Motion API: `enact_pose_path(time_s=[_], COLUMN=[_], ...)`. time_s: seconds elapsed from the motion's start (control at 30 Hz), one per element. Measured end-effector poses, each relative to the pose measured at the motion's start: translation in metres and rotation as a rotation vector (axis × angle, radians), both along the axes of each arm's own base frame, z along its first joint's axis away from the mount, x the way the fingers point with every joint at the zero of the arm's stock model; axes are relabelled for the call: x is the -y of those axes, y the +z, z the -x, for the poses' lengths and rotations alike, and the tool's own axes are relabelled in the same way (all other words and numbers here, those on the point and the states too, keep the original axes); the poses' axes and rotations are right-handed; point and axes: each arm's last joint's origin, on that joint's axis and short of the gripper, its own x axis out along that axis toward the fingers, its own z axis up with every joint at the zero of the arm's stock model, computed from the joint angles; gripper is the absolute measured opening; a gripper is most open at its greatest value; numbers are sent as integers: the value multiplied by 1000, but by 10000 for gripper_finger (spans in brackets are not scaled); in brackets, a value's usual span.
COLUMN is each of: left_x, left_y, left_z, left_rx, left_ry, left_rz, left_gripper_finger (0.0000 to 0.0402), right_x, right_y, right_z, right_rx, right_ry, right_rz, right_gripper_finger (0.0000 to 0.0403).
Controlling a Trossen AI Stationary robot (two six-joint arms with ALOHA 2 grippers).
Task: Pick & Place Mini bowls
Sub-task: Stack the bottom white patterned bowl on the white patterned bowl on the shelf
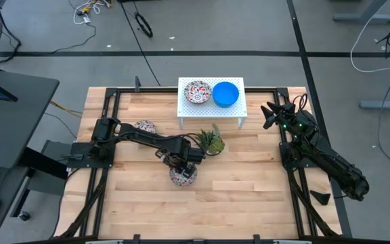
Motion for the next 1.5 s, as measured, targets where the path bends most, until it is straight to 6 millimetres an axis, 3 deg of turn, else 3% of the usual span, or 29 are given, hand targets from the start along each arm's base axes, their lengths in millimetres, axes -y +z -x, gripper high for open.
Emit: enact_pose_path(time_s=[0.23, 0.43, 0.57, 0.77, 1.2, 1.5], left_x=[1, 1, -3, -14, -38, -52], left_y=[1, 13, 25, 61, 129, 149], left_z=[0, 1, 7, 16, 48, 71], left_rx=[4, 46, 58, 161, 421, 448], left_ry=[-19, -43, -39, -26, -210, -353], left_rz=[19, 62, 46, 96, 282, 342], left_gripper_finger=[63, 14, 13, 13, 12, 12], right_x=[0, 0, 0, 0, 0, 0], right_y=[0, 0, 0, 0, 0, 0], right_z=[0, 0, 0, 0, 0, 0], right_rx=[0, 0, 0, 0, 0, 0], right_ry=[0, 0, 0, 0, 0, 0], right_rz=[0, 0, 0, 0, 0, 0], right_gripper_finger=[210, 210, 210, 210, 210, 210])
